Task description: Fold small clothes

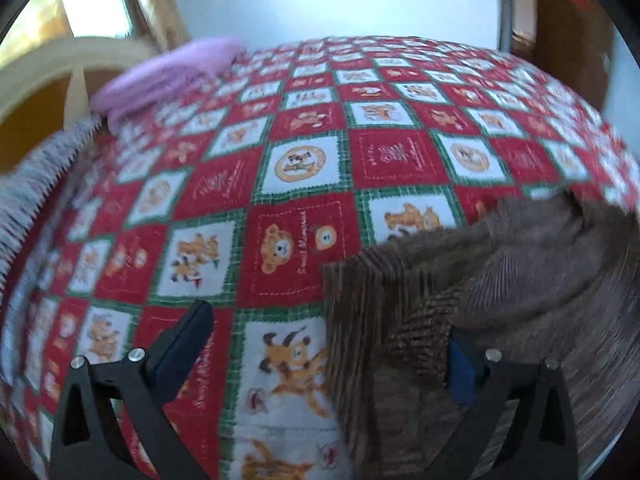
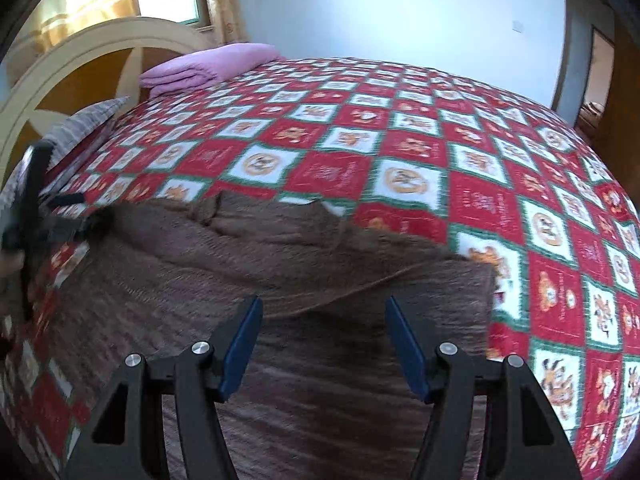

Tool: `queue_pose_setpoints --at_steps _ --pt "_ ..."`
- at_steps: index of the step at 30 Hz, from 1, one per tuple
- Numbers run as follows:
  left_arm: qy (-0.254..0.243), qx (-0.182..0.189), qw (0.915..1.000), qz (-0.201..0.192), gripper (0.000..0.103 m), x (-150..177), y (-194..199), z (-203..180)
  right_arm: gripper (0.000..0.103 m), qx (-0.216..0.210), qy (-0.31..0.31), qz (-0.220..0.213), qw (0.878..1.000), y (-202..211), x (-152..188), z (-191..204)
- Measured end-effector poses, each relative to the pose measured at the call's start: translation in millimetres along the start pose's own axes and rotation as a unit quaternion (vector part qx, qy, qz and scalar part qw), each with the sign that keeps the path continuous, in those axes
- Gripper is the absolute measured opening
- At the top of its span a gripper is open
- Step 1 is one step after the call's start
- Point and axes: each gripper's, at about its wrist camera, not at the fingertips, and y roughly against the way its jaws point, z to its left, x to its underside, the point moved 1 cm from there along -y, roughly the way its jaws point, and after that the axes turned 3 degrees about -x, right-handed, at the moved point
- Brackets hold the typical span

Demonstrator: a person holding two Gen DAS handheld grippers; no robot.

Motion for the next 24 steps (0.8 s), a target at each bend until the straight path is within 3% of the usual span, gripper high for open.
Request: queue_pose_setpoints --at_steps 5,10,15,18,21,24 --pt "0.078 0.040 0.9938 0.069 0.103 -14.3 -27.1 17.9 0.065 -0.027 0.012 0.017 0.999 -7.5 10.5 10.6" --pt "0.136 0.038 0.9848 0.102 0.103 -11.3 -47.6 39.7 0.065 -0.029 0.031 0.040 0.998 -17.1 20.4 12.7" --pt "0.183 0.003 0.9816 0.056 0.103 -6.3 -33.5 71.2 0.065 -0.031 0.028 0.057 0.998 -30.2 20.7 10.2" --pt "0.186 -0.016 0.9819 0.033 0.103 2.8 -19.4 80.1 0.065 -0.032 0.019 0.073 0.997 -45.4 11.9 6.2" --pt "0.162 -0.017 0.9864 0.019 0.103 22.6 0.2 69.9 0.065 -0.018 -0.016 0.062 0.998 -53.4 0.8 -9.4" --pt "0.107 -0.012 0.9942 0.001 0.103 40.5 21.6 51.1 0.065 -0.044 -0.091 0.041 0.994 -41.8 5.0 -29.9"
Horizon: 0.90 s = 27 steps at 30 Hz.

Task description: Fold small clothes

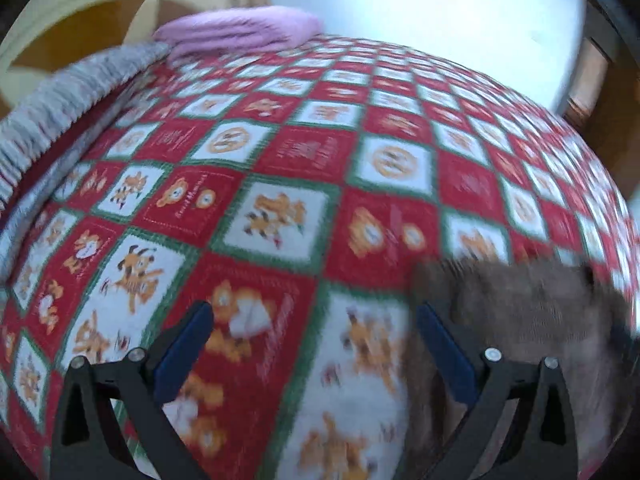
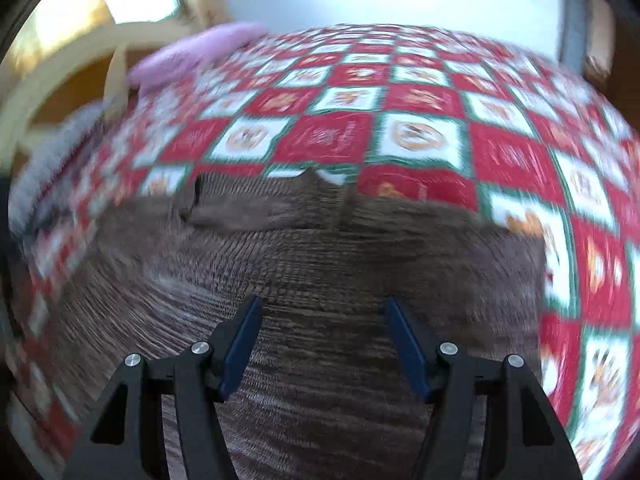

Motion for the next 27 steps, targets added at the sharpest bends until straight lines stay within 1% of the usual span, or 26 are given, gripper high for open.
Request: queue_pose_setpoints --at_steps 1,3,5,9,11,12,14,16,19,21,23,25,27 --pt "-0.021 0.002 0.9997 -0.007 0.103 9.9 7.8 -6.0 0.065 -0.015 -0.019 -0.009 1.000 9.5 6.4 -5.6" --pt "-0.064 0.011 0.9977 -0.020 0.103 31.6 23.3 -15.7 0.065 -0.028 -0.029 -0.021 0.999 26.3 19.4 -10.8" --pt "-0.106 0.018 0.9938 -0.027 0.103 55.1 37.4 -26.1 0.065 -0.022 -0.031 -0.031 0.999 47.0 38.5 -16.5" --pt "-0.150 0.013 0.9877 -0.041 0.103 82.5 46.4 -38.1 0.065 -0.017 -0.027 -0.037 0.999 78.8 68.9 -17.0" --pt "-0.161 0.006 0.9858 -0.048 0.103 93.2 47.8 -41.4 0.066 -0.020 -0.019 -0.042 0.999 89.4 80.3 -10.9" --pt "-0.164 0.005 0.9854 -0.046 0.103 96.0 46.6 -42.5 0.067 -0.025 -0.014 -0.041 0.999 90.4 84.6 -7.3" --pt "-0.159 -0.005 0.9867 -0.036 0.103 99.3 38.3 -42.6 0.068 -0.028 0.006 -0.028 0.999 85.8 92.9 5.2" --pt "-0.153 -0.006 0.9877 -0.032 0.103 100.3 33.3 -41.3 0.068 -0.022 0.029 -0.015 0.999 75.4 96.6 17.5" --pt "-0.121 -0.002 0.9925 -0.020 0.103 99.2 30.4 -33.9 0.068 -0.016 0.051 -0.003 0.999 59.7 96.4 33.7" --pt "-0.104 -0.007 0.9943 -0.024 0.103 102.6 29.6 -27.7 0.068 -0.019 0.072 -0.004 0.997 54.8 90.8 49.5" --pt "-0.086 -0.003 0.9960 -0.023 0.103 105.9 28.7 -21.6 0.068 -0.037 0.098 0.000 0.995 49.2 84.1 69.1" --pt "-0.071 0.003 0.9973 -0.017 0.103 106.6 26.4 -17.6 0.068 -0.047 0.123 0.011 0.991 39.6 78.7 87.7" --pt "-0.059 0.003 0.9982 -0.011 0.103 107.1 24.0 -16.4 0.068 -0.038 0.145 0.036 0.988 19.3 74.0 105.1"
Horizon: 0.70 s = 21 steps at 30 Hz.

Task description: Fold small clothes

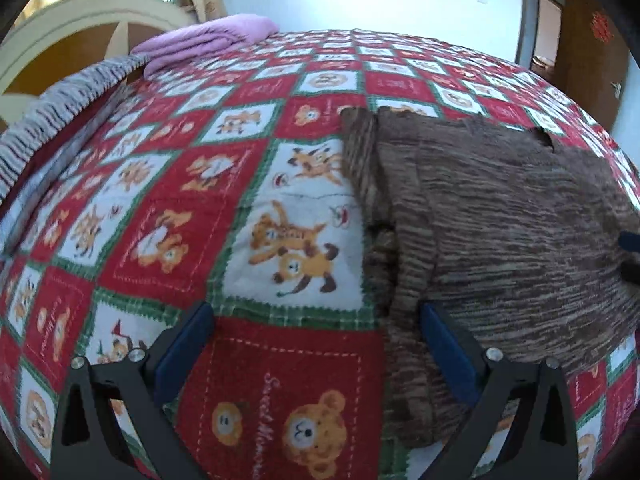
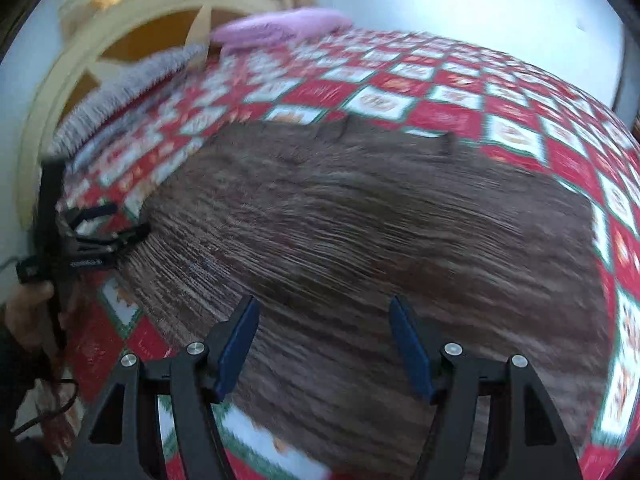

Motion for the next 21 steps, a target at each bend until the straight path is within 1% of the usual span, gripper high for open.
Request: queue_pose_setpoints --at_steps 2,4,6,8,9,12,15,17,19,21 --pt "0.003 -0.005 1.0000 -0.002 0.103 0.9 0.3 -0.4 0.068 0.014 0.006 0.027 1.000 -25.4 -10.1 6.6" --pt "0.006 -0.012 0.9999 -0.006 0.103 2.2 1.7 -0.7 0.069 0.037 0.021 0.023 0.999 -37.1 -21.9 12.9" --pt "0.010 -0.016 0.9998 -0.009 0.103 3.8 2.6 1.5 0.070 0.037 0.012 0.022 0.999 -47.0 -37.2 12.5" --pt "0.015 -0.023 0.9995 -0.014 0.103 5.0 4.3 2.7 0.074 0.035 -0.001 0.022 0.999 -58.1 -50.9 8.5" --pt "0.016 -0.025 0.9994 -0.017 0.103 5.7 5.4 3.3 0.075 0.035 -0.005 0.020 0.999 -61.5 -56.4 7.1" --pt "0.030 -0.026 0.9990 -0.021 0.103 6.3 7.1 10.2 0.075 0.036 -0.031 0.026 0.999 -55.1 -63.6 7.1" --pt "0.065 -0.033 0.9971 -0.021 0.103 7.7 7.0 22.2 0.075 0.024 -0.027 -0.012 0.999 -33.4 -64.6 22.9" --pt "0.077 -0.051 0.9956 -0.015 0.103 8.2 4.7 25.2 0.075 0.012 -0.014 -0.023 1.000 -31.6 -71.2 36.2" --pt "0.080 -0.056 0.9952 -0.009 0.103 8.6 2.7 25.7 0.075 -0.011 0.009 -0.006 1.000 -49.8 -82.3 51.7" --pt "0.081 -0.057 0.9950 -0.011 0.103 8.8 3.5 25.8 0.073 -0.039 0.010 0.015 0.999 -73.6 -91.1 60.2"
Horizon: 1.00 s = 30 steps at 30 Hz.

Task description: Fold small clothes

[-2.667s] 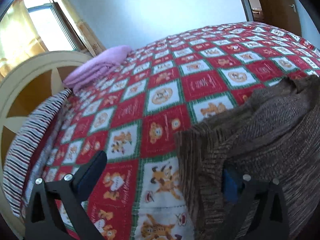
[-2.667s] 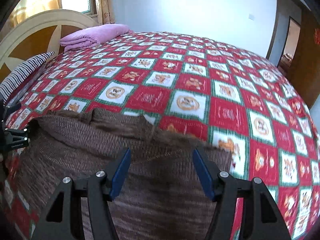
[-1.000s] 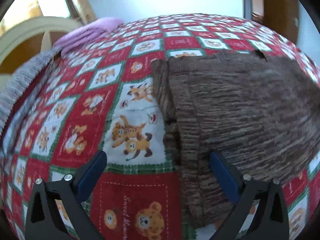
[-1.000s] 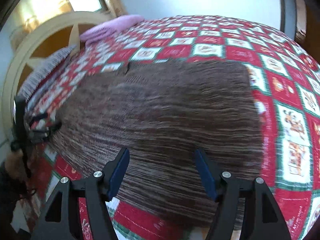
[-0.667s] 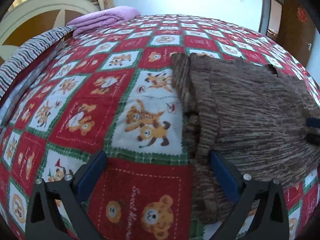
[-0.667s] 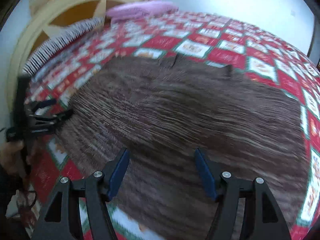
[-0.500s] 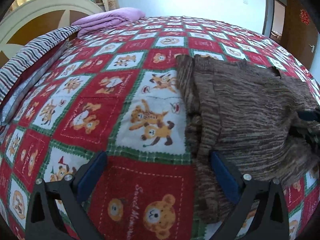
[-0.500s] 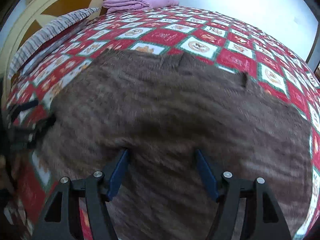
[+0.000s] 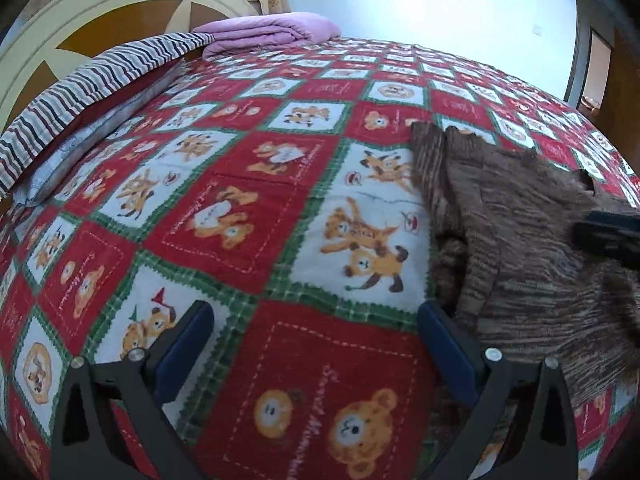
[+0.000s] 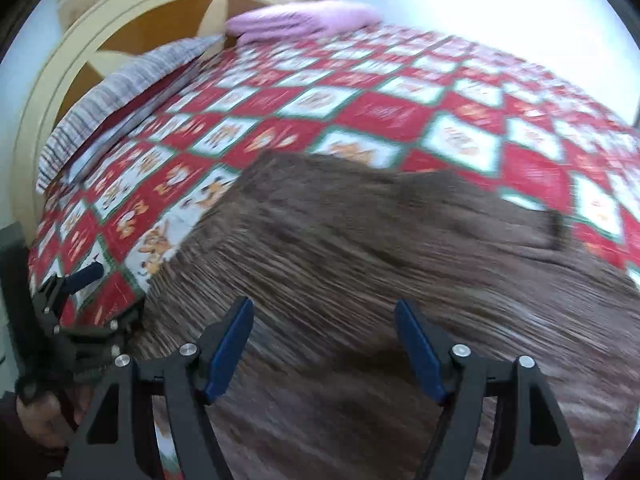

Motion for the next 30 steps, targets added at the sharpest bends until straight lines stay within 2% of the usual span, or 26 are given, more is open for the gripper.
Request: queue_pose_setpoints --at_steps 1,2,4,9,14,17,22,25,27,30 --pt "0.000 -0.001 1.0000 -0.001 0.103 0.0 0.4 0.0 0.073 -0.016 -0.007 0.014 1.000 -15.2 -4.8 1.4" --pt "0.002 -0.002 1.0000 -0.003 0.103 0.2 0.6 0.6 0.073 -0.011 -0.008 0.021 1.000 -30.0 -10.0 4.3" --pt "0.006 -0.006 1.0000 -0.003 0.103 0.8 0.8 2.1 0.077 0.015 0.013 0.009 1.000 -43.6 -20.7 14.3" --pt "0.017 0.009 0.9998 -0.004 0.103 1.1 3.1 6.7 0.077 0.000 -0.004 -0.020 1.000 -39.5 -27.6 8.4" --pt "0.021 0.036 0.9991 0.006 0.103 -7.7 7.6 13.8 0.077 0.012 -0.016 -0.060 0.998 10.2 1.6 -10.3" --pt "0.003 0.025 0.9996 -0.016 0.103 -20.8 18.2 9.0 0.077 0.048 -0.026 -0.073 0.996 44.5 24.9 -35.4" --pt "-0.053 0.036 0.9976 -0.027 0.103 -44.2 21.9 -24.8 0.077 0.107 -0.087 -0.075 0.988 81.8 59.3 -93.3" --pt "-0.090 0.004 0.9952 -0.040 0.103 -50.1 15.2 -48.6 0.077 0.129 -0.123 -0.071 0.981 91.0 81.6 -122.8" --pt "-0.107 -0.011 0.9932 -0.044 0.103 -51.5 7.7 -59.3 0.077 0.123 -0.132 -0.074 0.981 95.0 92.0 -131.1" --pt "-0.119 -0.031 0.9918 -0.035 0.103 -47.7 -8.4 -66.3 0.078 0.130 -0.119 -0.081 0.981 91.9 100.1 -130.7"
